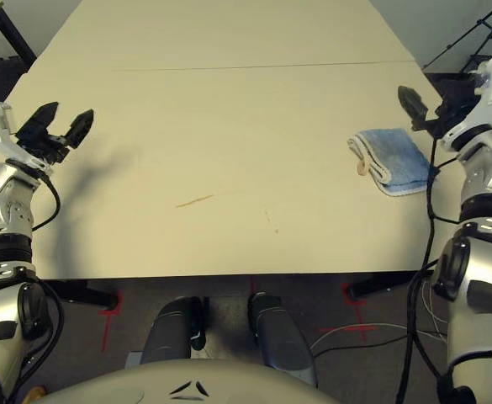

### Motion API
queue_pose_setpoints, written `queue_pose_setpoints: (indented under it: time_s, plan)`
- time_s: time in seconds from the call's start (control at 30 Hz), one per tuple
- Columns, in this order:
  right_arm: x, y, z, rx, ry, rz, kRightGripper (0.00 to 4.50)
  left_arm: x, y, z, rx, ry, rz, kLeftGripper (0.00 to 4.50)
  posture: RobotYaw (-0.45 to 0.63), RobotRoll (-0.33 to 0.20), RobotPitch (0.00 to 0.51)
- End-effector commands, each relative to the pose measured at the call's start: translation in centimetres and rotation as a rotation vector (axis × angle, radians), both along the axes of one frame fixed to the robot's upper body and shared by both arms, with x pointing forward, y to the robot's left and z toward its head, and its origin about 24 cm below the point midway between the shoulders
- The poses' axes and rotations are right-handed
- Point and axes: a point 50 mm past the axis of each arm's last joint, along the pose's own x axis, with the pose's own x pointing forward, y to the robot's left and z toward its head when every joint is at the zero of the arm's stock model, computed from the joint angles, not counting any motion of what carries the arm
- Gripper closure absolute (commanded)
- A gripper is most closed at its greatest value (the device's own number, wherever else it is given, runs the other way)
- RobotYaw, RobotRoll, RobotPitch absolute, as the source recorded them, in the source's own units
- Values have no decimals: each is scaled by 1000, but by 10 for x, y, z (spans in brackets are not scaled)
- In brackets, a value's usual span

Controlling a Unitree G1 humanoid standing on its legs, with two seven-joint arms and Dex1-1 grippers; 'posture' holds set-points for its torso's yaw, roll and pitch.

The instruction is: Wipe the water off the table with a rag.

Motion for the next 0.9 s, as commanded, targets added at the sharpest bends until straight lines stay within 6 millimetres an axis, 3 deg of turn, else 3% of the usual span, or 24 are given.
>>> queue_pose_setpoints:
  time_s: [0.03,0.37,0.9]
  plan:
    - [-4,2,-3,2,-42,3,25,-2,11,-5,11,14,100,0,-138,0,163]
    - [-28,-11,-30,-55,-31,-104,25,0,19,-9,-1,14,193,0,-141,0,162]
    - [-40,-14,-35,20,-76,-160,25,9,13,-9,15,22,177,0,-157,0,162]
